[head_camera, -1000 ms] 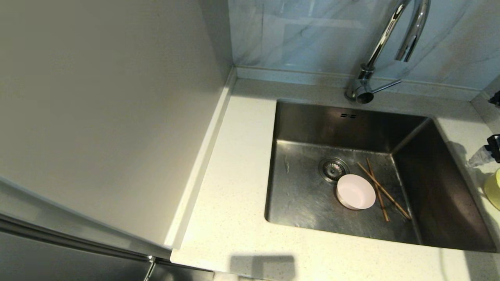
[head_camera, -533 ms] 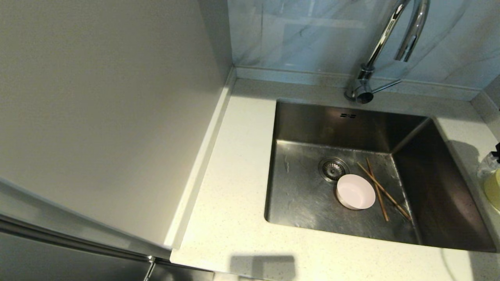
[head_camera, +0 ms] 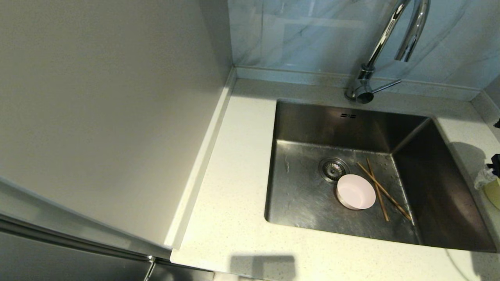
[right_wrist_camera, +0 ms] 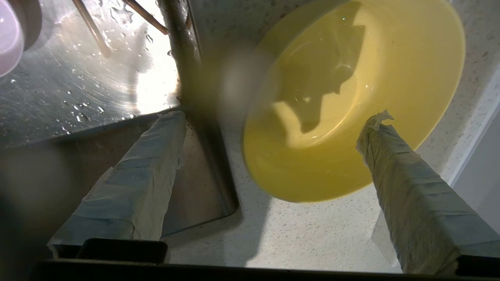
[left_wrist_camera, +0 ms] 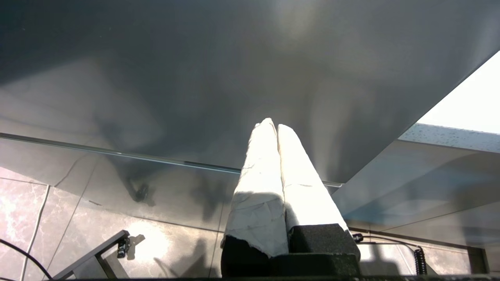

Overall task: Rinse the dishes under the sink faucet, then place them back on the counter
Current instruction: Put a bowl into the sink

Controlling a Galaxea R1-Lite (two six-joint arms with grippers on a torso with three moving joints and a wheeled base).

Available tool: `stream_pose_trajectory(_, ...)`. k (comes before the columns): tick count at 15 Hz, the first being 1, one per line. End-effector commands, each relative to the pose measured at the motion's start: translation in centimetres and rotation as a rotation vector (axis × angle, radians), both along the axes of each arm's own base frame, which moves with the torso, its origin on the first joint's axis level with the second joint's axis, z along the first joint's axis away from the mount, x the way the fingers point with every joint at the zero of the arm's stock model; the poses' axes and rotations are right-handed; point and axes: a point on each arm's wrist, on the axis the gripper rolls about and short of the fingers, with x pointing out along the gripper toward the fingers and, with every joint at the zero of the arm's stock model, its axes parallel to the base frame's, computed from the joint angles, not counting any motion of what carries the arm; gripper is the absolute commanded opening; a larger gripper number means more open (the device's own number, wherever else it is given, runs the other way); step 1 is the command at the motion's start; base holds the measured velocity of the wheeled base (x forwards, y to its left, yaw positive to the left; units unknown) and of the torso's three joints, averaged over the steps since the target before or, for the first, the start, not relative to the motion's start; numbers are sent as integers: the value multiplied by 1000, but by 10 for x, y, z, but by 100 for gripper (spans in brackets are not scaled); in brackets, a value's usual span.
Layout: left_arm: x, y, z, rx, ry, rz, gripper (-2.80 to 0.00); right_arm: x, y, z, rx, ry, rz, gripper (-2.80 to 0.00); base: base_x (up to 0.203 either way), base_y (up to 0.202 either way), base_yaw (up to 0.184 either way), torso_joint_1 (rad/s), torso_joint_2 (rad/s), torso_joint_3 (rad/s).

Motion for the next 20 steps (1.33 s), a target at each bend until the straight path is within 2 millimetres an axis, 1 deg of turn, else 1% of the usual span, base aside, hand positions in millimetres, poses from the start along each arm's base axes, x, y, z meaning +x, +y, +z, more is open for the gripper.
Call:
stream_pose_trajectory(1,0,0,0,-1,-3,0,-280,4,-2,-7,9,24,-1,0,0,0,0,0,0,0)
stream_pose_trajectory(3,0,0,0,-1,-3,0,-280,6,-3,-10,13,32,0,0,0,0,0,0,0,0)
stream_pose_trajectory(4,0,0,0,-1,-3,0,-280,7,-4,-12,14,37,0,-280,0,0,0,0,0,0)
stream_pose_trajectory(11,0,0,0,-1,-3,0,-280,9,-5,-16,19,50,-2,-280,0,0,0,0,0,0)
stream_pose_trajectory(15,0,0,0,-1,-3,0,-280,6,-3,-11,10,37,1,-280,0,0,0,0,0,0)
stream_pose_trajectory(17,0,0,0,-1,-3,0,-280,3,2,-3,-1,19,9,-280,0,0,0,0,0,0)
stream_pose_trajectory(19,0,0,0,-1,-3,0,-280,1,15,7,-14,-9,51,-280,0,0,0,0,0,0)
stream_pose_trajectory(20,0,0,0,-1,-3,0,-280,0,25,12,-20,-23,80,-280,0,0,0,0,0,0)
